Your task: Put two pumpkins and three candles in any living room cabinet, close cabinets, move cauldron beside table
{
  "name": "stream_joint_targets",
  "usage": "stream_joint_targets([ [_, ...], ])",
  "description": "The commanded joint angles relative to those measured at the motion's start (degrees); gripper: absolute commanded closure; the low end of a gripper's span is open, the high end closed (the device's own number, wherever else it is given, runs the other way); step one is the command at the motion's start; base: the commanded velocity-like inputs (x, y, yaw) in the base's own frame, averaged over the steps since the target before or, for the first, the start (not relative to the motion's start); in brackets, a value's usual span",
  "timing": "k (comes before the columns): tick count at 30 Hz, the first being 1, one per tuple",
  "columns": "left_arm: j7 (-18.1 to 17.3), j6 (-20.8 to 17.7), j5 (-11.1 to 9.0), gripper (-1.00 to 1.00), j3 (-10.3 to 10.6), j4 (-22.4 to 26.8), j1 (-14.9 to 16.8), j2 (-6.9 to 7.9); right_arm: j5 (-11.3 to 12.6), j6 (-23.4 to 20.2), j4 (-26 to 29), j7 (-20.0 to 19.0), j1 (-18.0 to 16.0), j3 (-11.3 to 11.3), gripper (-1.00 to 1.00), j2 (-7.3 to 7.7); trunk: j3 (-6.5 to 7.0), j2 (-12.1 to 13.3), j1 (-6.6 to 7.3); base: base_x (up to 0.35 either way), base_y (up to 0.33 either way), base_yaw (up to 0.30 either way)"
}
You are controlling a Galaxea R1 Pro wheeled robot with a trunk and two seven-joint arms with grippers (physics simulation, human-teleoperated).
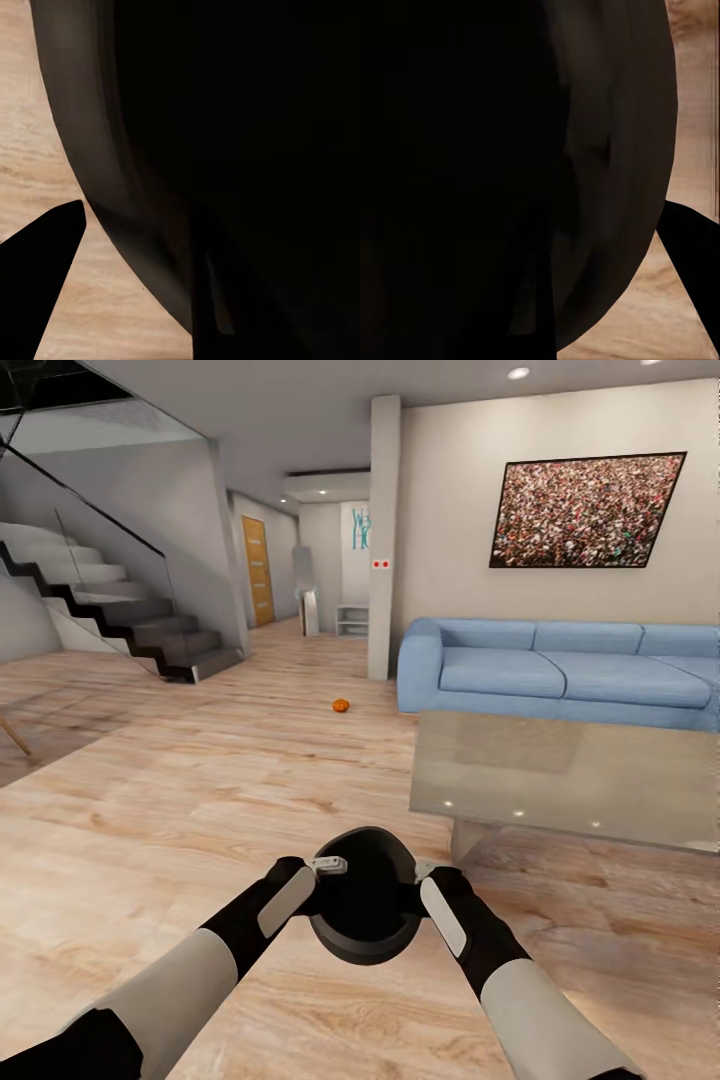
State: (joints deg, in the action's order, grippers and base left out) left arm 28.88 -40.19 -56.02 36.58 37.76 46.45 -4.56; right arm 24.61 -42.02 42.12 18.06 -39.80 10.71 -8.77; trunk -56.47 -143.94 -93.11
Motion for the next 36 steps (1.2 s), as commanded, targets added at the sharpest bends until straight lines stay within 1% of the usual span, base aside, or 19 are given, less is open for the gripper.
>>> stream_joint_targets([
  [1,0.9,-0.2,-0.7,1.0,0.9,0.0,0.0,0.15,1.0,0.0,0.1,0.5,-0.1,0.4,1.0,0.24,-0.05,0.0,0.02,0.0,-0.27,0.0],
  [14,1.0,-0.2,-0.7,1.0,0.9,0.0,0.0,0.1,1.0,0.1,0.2,0.5,-0.1,0.4,1.0,0.24,-0.02,0.0,0.02,0.0,-0.274,-0.009],
  [29,0.9,-0.2,-0.6,1.0,0.9,0.0,0.0,0.13,1.0,0.1,0.2,0.5,-0.1,0.5,1.0,0.24,0.63,0.0,0.02,0.0,-0.273,-0.205],
  [36,0.8,-0.2,-0.7,1.0,0.9,0.0,0.0,0.16,1.0,0.1,0.2,0.5,-0.1,0.5,1.0,0.24,0.72,0.0,0.02,0.0,-0.085,-0.047],
])
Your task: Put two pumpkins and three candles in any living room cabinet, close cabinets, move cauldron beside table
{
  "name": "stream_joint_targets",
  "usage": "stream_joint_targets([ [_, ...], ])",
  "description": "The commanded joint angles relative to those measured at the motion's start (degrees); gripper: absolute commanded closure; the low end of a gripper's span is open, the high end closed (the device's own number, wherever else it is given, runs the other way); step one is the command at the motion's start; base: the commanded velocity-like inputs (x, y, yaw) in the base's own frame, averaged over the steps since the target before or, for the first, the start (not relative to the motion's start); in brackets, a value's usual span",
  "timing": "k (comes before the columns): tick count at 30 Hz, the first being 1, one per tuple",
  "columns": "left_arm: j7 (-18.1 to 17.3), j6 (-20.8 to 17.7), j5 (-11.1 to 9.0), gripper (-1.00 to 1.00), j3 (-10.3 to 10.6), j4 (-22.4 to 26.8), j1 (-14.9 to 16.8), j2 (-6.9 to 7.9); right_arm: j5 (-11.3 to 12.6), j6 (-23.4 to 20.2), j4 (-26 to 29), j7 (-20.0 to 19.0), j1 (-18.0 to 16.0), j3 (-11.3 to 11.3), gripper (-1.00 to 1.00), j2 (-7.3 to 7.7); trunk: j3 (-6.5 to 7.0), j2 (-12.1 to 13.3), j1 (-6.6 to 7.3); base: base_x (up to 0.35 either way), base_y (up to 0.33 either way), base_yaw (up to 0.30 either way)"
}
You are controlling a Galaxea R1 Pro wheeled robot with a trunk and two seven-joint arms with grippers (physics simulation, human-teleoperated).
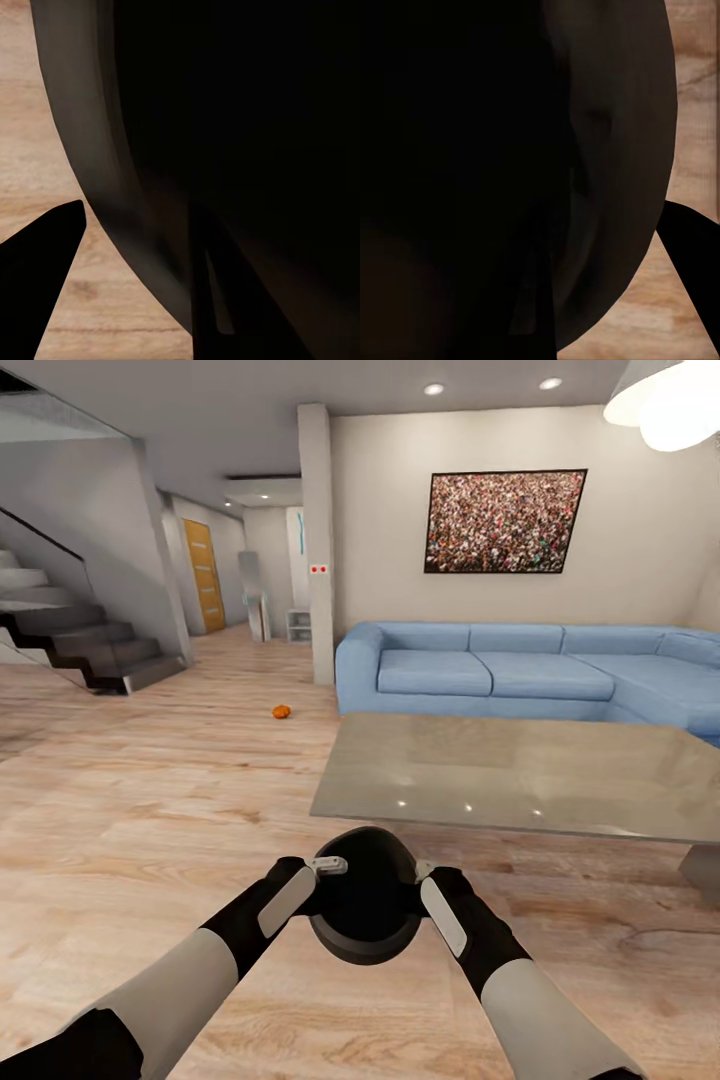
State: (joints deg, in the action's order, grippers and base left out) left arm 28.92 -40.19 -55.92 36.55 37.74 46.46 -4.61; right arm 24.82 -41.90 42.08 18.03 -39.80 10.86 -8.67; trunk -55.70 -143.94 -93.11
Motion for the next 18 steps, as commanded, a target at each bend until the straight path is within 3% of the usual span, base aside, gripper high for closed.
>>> stream_joint_targets([
  [1,0.8,-0.2,-0.8,1.0,0.9,0.0,0.0,0.21,0.8,0.0,0.2,0.5,-0.1,0.3,1.0,0.14,-0.27,0.0,0.0,0.0,-0.014,-0.008],
  [18,0.7,-0.2,-0.7,1.0,0.9,0.0,0.0,0.21,0.8,0.0,0.4,0.5,-0.1,0.3,1.0,0.14,-4.03,-0.3,-0.44,0.0,-0.002,-0.001],
])
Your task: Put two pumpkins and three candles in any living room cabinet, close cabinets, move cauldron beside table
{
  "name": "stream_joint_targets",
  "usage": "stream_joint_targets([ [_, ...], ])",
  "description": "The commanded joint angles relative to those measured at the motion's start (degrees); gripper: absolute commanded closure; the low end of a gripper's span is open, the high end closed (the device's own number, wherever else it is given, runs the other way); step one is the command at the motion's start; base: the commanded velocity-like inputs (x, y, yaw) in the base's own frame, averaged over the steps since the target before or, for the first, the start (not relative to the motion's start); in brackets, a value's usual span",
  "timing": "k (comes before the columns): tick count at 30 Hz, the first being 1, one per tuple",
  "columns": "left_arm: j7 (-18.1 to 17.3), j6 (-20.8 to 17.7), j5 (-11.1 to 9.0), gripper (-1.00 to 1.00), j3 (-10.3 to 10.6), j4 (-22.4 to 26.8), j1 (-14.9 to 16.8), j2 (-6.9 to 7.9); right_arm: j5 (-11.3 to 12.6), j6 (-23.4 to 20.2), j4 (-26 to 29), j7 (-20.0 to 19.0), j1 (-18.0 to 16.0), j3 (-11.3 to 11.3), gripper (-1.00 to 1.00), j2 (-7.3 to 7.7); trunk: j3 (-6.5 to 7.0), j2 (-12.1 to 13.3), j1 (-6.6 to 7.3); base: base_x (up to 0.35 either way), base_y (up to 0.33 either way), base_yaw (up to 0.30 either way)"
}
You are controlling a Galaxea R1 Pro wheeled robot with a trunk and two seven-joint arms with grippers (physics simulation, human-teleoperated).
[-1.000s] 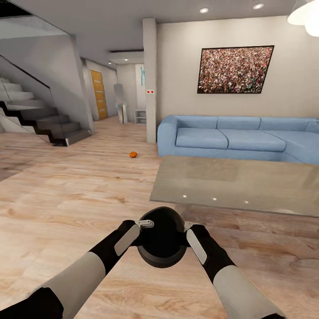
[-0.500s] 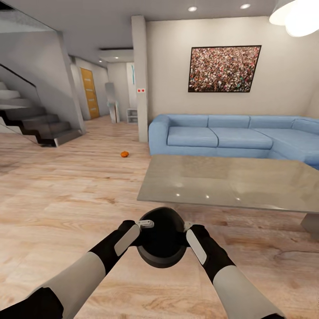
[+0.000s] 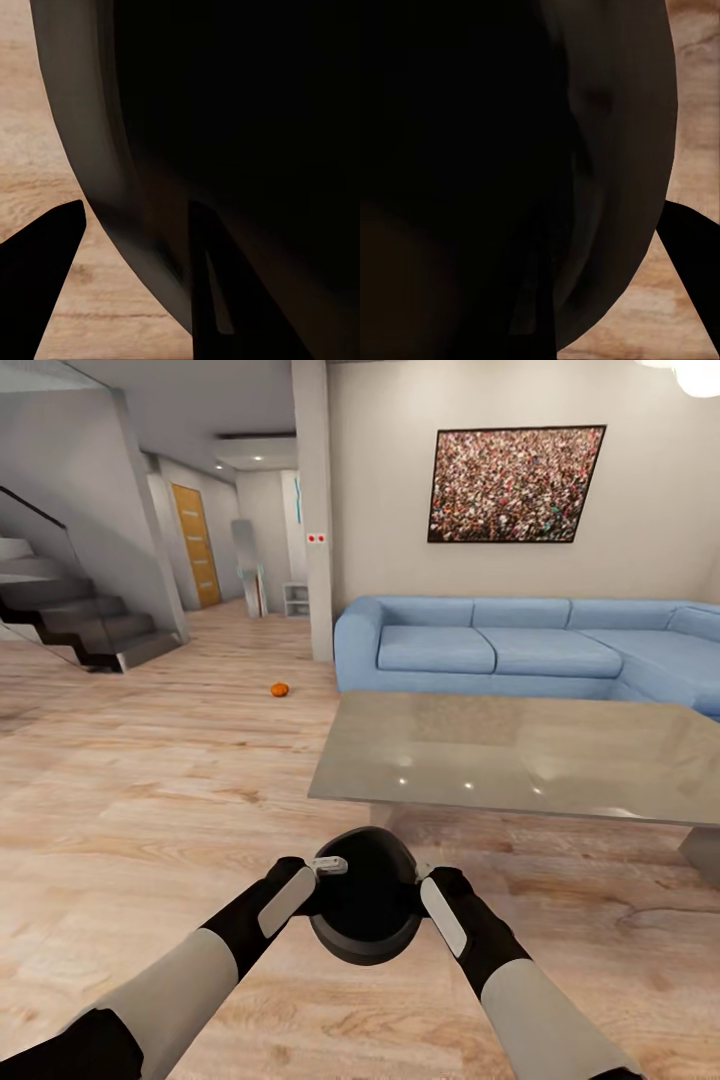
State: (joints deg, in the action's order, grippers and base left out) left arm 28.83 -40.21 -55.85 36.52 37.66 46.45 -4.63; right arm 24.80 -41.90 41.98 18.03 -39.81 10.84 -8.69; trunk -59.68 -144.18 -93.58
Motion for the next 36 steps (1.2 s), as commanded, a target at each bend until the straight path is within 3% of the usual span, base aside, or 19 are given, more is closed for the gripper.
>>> stream_joint_targets([
  [1,0.8,-0.2,-0.8,1.0,0.9,0.0,0.0,0.23,0.8,0.0,0.6,0.5,-0.1,0.3,1.0,0.16,-0.27,-0.1,0.0,0.0,0.0,0.0],
  [36,0.7,-0.2,-0.8,1.0,1.0,0.0,0.0,0.22,0.8,-0.1,0.6,-1.1,-0.1,0.3,1.0,0.16,-8.03,-0.5,-0.9,0.0,0.0,0.0],
])
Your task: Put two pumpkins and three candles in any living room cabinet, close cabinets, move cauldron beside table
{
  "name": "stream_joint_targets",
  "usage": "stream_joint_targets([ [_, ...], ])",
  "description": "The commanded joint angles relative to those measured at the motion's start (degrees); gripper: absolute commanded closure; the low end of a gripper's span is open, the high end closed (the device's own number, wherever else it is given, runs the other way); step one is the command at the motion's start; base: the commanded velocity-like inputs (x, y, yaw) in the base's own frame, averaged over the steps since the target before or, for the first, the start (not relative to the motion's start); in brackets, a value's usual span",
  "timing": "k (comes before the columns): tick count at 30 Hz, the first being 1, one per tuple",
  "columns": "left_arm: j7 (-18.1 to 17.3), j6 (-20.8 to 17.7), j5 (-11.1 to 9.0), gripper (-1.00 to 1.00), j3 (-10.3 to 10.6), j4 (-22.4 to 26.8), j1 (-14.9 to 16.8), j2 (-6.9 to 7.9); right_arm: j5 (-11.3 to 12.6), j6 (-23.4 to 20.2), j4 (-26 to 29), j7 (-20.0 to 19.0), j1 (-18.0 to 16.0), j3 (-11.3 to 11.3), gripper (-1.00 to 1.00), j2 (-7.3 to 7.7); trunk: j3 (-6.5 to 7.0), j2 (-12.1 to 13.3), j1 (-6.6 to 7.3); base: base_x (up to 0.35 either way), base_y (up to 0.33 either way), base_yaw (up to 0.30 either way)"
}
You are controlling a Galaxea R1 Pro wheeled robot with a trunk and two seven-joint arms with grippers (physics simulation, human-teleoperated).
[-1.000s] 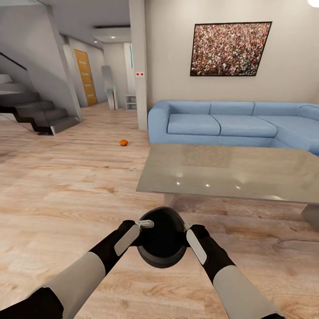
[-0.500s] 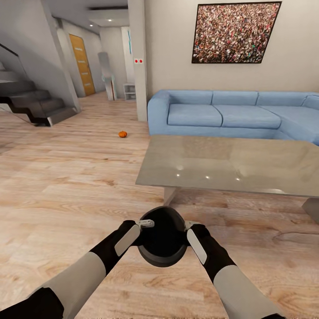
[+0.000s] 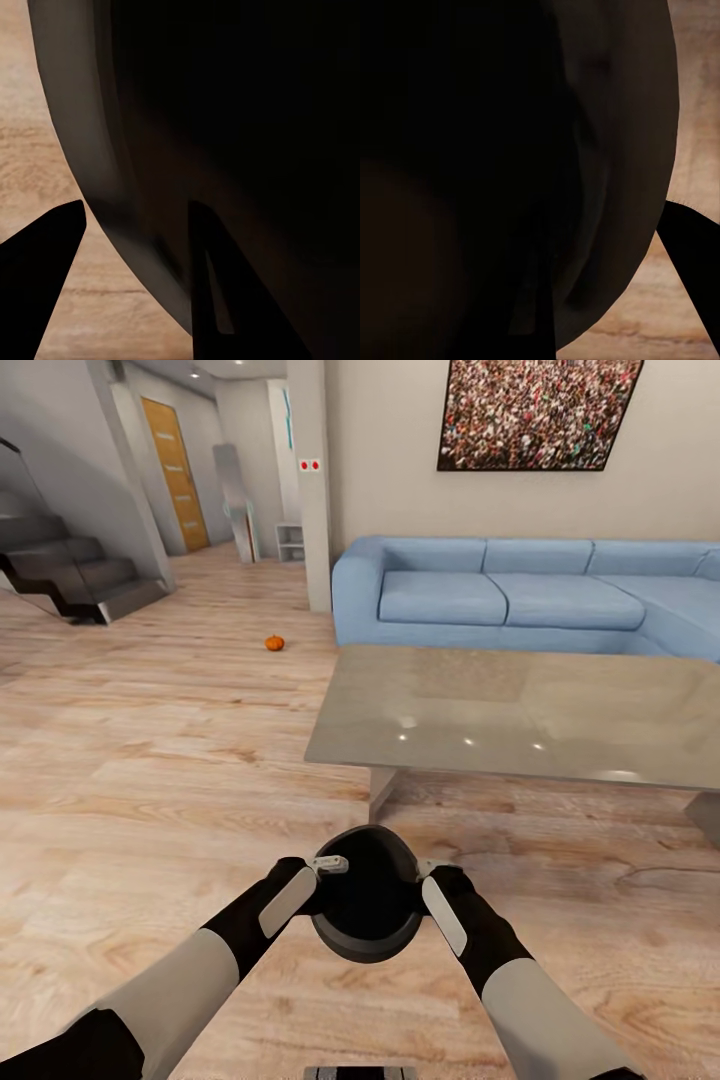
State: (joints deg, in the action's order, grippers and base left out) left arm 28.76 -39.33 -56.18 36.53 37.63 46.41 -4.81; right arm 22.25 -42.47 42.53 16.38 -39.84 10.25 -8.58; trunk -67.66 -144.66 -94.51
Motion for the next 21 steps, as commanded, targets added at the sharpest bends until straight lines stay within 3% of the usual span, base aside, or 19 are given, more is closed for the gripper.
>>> stream_joint_targets([
  [1,0.8,-1.1,-0.4,1.0,1.0,0.1,0.1,0.41,3.3,0.5,0.0,0.5,-0.1,0.9,1.0,0.06,-0.27,0.0,0.0,0.0,0.0,0.0],
  [21,0.8,-1.1,-0.5,1.0,1.0,0.1,0.1,0.42,3.3,0.5,0.0,0.5,-0.1,1.1,1.0,0.06,-4.7,-0.3,-0.51,0.0,0.0,0.0],
])
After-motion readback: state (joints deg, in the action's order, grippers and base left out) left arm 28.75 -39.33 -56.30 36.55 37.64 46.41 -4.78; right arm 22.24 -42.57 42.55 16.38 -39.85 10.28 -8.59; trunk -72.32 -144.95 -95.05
